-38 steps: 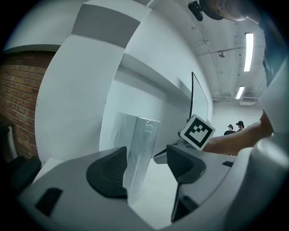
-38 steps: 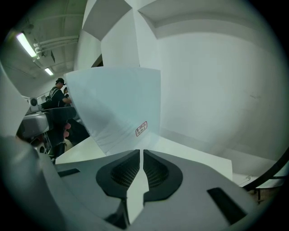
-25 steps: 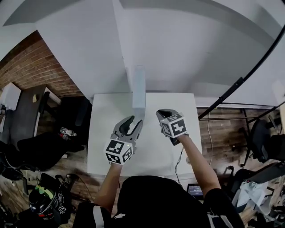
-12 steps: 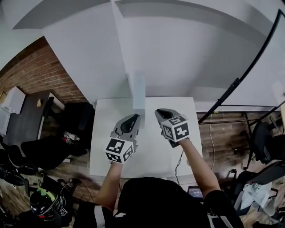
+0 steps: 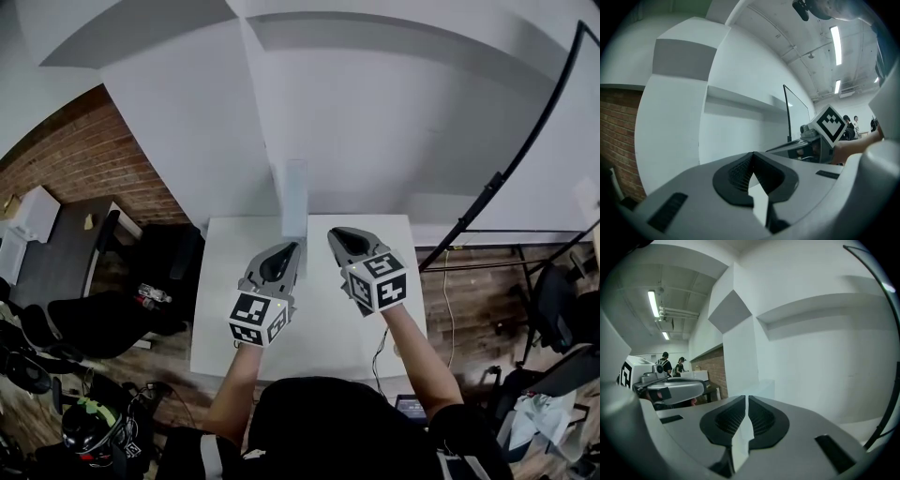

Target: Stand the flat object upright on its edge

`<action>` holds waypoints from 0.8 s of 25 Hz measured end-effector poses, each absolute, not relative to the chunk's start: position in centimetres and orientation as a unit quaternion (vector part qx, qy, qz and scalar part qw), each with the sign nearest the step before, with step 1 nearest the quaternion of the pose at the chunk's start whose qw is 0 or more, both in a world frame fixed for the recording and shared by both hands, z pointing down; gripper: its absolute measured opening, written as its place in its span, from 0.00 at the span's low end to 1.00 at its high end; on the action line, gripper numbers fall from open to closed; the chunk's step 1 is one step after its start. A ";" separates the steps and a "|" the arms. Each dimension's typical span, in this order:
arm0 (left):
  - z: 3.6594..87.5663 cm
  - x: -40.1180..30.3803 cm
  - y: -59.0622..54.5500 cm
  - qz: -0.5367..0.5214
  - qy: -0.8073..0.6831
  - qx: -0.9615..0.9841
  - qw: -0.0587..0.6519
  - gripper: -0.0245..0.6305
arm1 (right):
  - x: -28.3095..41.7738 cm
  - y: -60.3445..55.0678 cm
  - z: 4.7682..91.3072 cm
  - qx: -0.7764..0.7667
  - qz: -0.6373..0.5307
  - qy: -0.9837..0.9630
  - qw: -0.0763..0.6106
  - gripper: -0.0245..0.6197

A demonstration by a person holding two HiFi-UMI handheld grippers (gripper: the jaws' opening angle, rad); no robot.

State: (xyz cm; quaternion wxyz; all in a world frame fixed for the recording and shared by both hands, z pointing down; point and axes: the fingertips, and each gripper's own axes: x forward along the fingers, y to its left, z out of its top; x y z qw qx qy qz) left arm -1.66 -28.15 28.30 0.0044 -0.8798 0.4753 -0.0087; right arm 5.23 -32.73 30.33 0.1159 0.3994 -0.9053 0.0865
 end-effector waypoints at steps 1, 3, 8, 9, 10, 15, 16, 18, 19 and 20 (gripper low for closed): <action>28.2 -1.7 -28.2 -0.009 0.479 -0.878 0.005 0.06 | 5.3 -32.6 29.9 0.401 0.080 -0.906 0.110 0.12; 27.9 -1.8 -28.2 -0.007 0.483 -0.876 0.008 0.06 | 5.4 -32.4 29.2 0.401 0.065 -0.908 0.100 0.11; 27.2 -1.8 -28.0 0.001 0.485 -0.875 0.014 0.06 | 5.6 -31.6 27.9 0.402 0.046 -0.911 0.076 0.11; 27.1 -1.8 -28.0 0.002 0.485 -0.874 0.014 0.06 | 5.8 -31.5 27.6 0.404 0.046 -0.911 0.072 0.10; 27.0 -1.7 -28.0 0.004 0.485 -0.875 0.014 0.06 | 6.0 -31.5 27.4 0.406 0.046 -0.910 0.067 0.10; 26.9 -1.6 -28.0 0.004 0.486 -0.874 0.011 0.06 | 6.8 -31.7 26.4 0.413 0.047 -0.908 0.045 0.10; 26.9 -1.6 -28.0 0.003 0.487 -0.873 0.011 0.06 | 6.8 -31.6 26.4 0.412 0.046 -0.909 0.044 0.10; 26.9 -1.7 -28.1 0.002 0.488 -0.873 0.011 0.06 | 6.6 -31.5 26.4 0.408 0.043 -0.911 0.045 0.10; 26.9 -1.7 -28.2 0.001 0.488 -0.873 0.011 0.06 | 6.5 -31.4 26.4 0.406 0.042 -0.912 0.045 0.10; 26.9 -1.6 -28.2 0.001 0.489 -0.872 0.011 0.06 | 6.5 -31.4 26.4 0.405 0.041 -0.912 0.045 0.10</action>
